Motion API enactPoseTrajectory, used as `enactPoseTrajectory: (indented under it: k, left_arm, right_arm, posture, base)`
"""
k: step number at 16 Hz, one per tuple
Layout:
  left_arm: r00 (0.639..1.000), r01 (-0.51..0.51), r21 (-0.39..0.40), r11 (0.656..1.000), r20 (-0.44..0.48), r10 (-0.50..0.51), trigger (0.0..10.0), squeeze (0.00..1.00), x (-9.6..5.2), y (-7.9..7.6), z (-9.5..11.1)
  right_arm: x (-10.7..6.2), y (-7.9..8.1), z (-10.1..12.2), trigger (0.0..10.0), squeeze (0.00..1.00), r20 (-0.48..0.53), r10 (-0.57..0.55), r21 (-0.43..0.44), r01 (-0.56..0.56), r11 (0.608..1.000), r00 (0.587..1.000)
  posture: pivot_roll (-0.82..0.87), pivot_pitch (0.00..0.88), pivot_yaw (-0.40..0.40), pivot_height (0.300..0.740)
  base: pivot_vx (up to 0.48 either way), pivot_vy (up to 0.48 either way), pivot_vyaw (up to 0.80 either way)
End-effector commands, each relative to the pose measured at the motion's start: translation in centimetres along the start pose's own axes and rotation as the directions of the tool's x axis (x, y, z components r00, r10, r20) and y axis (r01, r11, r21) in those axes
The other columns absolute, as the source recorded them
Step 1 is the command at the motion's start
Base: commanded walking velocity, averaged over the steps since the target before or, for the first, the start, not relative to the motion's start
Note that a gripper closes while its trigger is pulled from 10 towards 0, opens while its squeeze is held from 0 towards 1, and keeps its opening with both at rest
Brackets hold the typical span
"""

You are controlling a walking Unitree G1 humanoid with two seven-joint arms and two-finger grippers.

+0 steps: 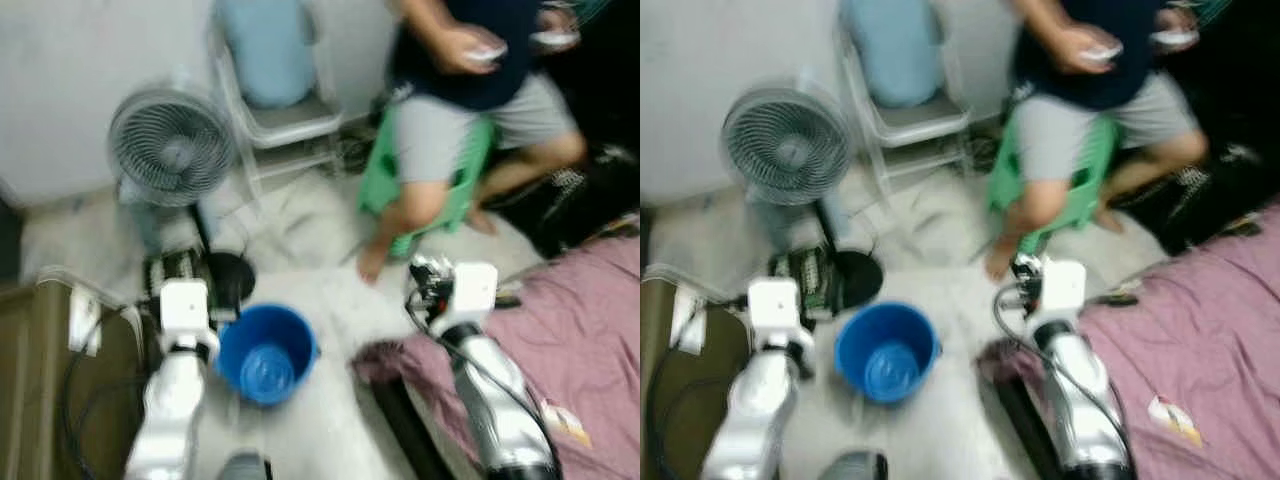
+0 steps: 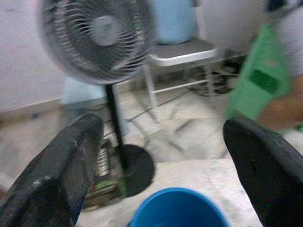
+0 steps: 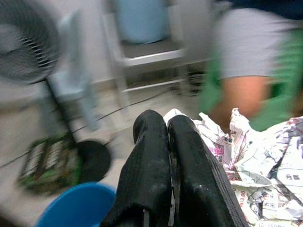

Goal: Clean up the room

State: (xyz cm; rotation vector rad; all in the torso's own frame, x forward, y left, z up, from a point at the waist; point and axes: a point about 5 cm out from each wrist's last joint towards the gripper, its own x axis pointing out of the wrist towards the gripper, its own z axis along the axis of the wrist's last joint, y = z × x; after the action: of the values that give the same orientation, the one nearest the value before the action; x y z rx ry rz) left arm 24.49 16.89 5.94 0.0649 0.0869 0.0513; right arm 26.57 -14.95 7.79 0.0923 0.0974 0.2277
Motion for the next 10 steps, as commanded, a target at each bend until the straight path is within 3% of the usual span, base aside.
enactPoseTrajectory:
  k: [1, 3, 4, 7, 10]
  left_arm:
    - [1.000, 0.008, -0.003, 1.000, 0.006, -0.008, 10.0, 0.00, -0.1, 0.0, 0.3]
    - [1.000, -0.003, 0.002, 1.000, 0.004, 0.003, 10.0, 0.00, 0.0, 0.2, 0.4]
    - [1.000, 0.029, -0.038, 0.999, 0.006, -0.028, 10.0, 0.00, -0.1, 0.2, 0.6]
    - [0.999, 0.049, -0.017, 0.999, 0.004, -0.049, 10.0, 0.00, 0.0, -0.1, 0.5]
    - [0.998, 0.059, -0.018, 0.998, 0.009, -0.059, 10.0, 0.00, 0.1, -0.3, 0.7]
  right_arm:
    - [-0.2, -0.6, 0.6, 10.0, 0.00, 0.008, 0.018, -0.021, -0.018, 1.000, 1.000]
    - [0.0, -1.9, 1.3, 10.0, 0.00, 0.005, 0.001, -0.034, 0.000, 0.999, 1.000]
    - [0.0, -2.4, 1.8, 10.0, 0.00, 0.009, 0.010, -0.084, -0.009, 0.996, 1.000]
    - [-1.0, -3.0, 2.0, 10.0, 0.00, -0.026, 0.055, -0.124, -0.058, 0.991, 0.998]
    - [-1.8, -3.1, 1.5, 10.0, 0.00, -0.042, 0.023, -0.120, -0.028, 0.992, 0.999]
  posture:
    - [0.00, 0.057, -0.014, 0.740]
    - [-0.01, 0.054, -0.006, 0.740]
    - [-0.01, 0.050, 0.002, 0.740]
    - [-0.03, 0.046, 0.013, 0.740]
    - [-0.03, 0.045, 0.009, 0.740]
  base:
    - [0.000, 0.000, 0.79]
    - [0.000, 0.000, 0.79]
    - [0.000, 0.000, 0.79]
    - [0.000, 0.000, 0.71]
    - [0.000, 0.000, 0.00]
